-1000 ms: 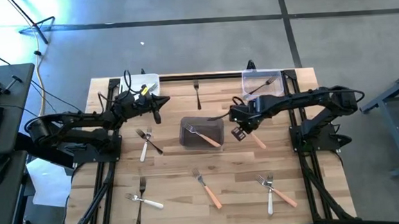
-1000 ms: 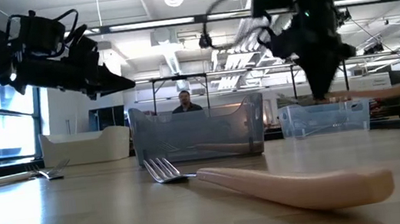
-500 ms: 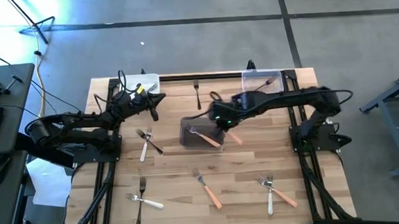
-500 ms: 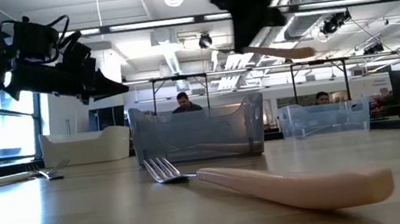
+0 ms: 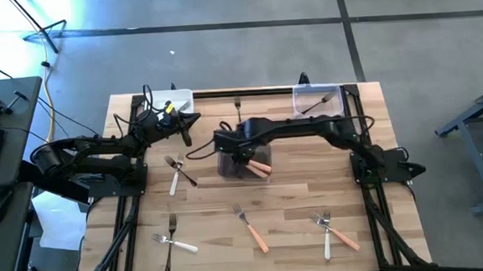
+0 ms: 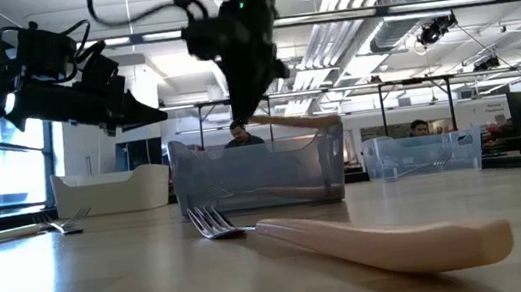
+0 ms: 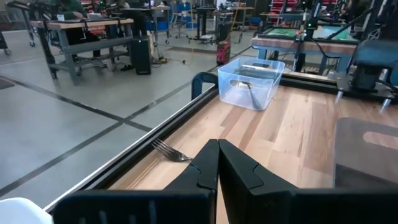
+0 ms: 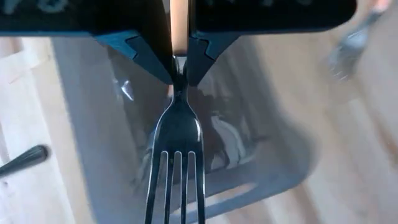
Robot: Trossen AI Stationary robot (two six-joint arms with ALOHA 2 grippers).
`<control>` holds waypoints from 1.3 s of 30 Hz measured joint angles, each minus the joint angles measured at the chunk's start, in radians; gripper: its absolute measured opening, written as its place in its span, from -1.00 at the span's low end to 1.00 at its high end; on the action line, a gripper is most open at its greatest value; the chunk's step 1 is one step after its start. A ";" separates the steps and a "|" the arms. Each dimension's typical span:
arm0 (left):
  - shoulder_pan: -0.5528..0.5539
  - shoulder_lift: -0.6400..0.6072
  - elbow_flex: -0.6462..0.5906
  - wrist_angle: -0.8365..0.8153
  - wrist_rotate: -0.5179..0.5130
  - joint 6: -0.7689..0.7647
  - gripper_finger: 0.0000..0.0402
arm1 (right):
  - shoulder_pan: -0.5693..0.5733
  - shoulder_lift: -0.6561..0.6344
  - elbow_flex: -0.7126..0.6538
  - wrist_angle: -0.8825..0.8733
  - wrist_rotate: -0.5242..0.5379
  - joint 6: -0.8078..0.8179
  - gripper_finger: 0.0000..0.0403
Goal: Sort silverware by color (type)
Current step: Put the top orange fork into the black bin
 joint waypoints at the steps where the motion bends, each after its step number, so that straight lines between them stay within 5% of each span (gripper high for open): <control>1: 0.000 0.000 0.000 0.000 0.000 0.000 -1.00 | -0.009 0.019 0.016 -0.008 0.002 -0.007 -0.92; 39: 0.000 0.000 0.000 0.005 -0.002 0.035 -1.00 | -0.082 0.142 0.039 -0.056 -0.106 0.221 -0.92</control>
